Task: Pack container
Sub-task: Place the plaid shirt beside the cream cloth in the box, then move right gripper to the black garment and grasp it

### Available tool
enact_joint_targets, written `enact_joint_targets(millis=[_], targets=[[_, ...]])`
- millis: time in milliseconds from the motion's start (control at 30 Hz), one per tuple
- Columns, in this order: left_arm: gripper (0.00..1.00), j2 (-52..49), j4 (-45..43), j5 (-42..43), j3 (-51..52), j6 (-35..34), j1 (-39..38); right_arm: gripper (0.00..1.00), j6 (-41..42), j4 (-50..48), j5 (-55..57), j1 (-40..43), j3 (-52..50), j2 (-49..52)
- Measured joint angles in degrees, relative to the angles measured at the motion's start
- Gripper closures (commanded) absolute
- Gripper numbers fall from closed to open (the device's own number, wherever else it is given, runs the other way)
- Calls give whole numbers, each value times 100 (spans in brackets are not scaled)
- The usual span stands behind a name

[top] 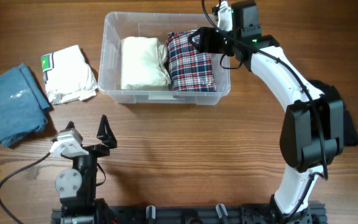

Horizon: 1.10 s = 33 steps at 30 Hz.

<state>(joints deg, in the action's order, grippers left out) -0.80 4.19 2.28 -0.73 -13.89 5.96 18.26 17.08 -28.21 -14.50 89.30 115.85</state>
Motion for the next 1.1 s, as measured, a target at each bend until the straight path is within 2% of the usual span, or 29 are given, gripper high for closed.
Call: enact_joint_targets(millis=[133,267,333,467,700,900,1100], targets=[[0,0,0,0,0,2,0,32,-138,57,0,0,63,0],[0,0,0,0,0,2,0,30,-321,476,0,0,573,-59],[0,0,0,0,0,2,0,21,-341,817,17,7,752,-321],[0,0,0,0,0,2,0,15,-402,1528,291,212,914,-1086],[0,0,0,0,0,2,0,1,-455,3025,538,1939,1021,-2389],[0,0,0,0,0,2,0,0,-588,4806,879,3510,1038,-2555],[0,0,0,0,0,2,0,0,-662,6004,2127,3700,966,-2555]])
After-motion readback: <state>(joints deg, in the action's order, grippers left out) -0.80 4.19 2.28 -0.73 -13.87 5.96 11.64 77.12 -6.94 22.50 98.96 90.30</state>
